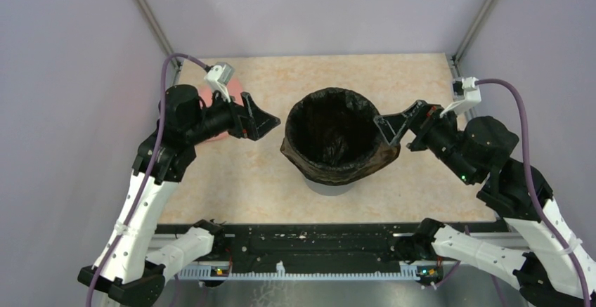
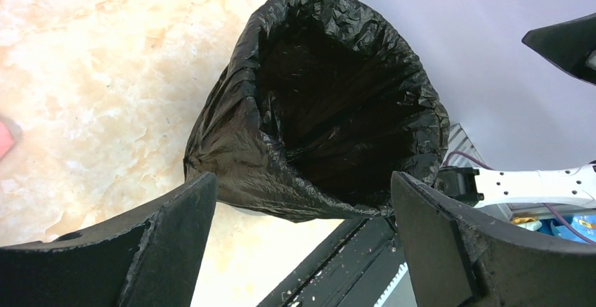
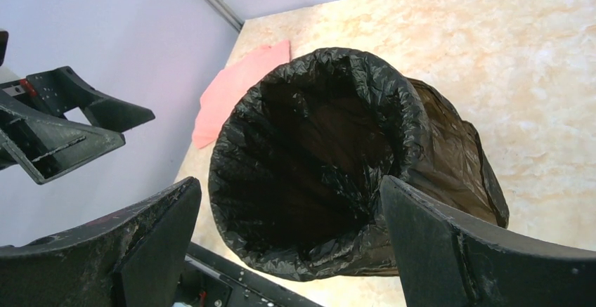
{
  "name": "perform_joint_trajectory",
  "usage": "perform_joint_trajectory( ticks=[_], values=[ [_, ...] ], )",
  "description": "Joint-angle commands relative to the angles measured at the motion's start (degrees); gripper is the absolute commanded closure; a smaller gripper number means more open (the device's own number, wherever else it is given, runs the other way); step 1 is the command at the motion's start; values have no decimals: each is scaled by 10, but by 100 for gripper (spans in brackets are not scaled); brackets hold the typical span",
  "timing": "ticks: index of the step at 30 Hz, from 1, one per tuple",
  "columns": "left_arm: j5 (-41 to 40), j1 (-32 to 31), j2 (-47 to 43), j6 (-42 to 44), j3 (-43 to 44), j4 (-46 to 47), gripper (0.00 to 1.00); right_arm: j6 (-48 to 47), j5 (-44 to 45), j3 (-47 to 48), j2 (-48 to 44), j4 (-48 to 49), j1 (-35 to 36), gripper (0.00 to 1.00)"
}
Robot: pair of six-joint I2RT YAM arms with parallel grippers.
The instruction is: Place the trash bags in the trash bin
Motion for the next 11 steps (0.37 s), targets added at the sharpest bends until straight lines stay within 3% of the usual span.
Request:
perform_joint_trajectory(
  ticks=[1, 11],
  values=[
    [3, -1, -1, 4, 0, 28, 1, -5, 8, -5, 5, 22, 2, 1],
    [8, -2, -1, 3, -2, 35, 1, -9, 6, -5, 9, 25, 2, 1]
  ],
)
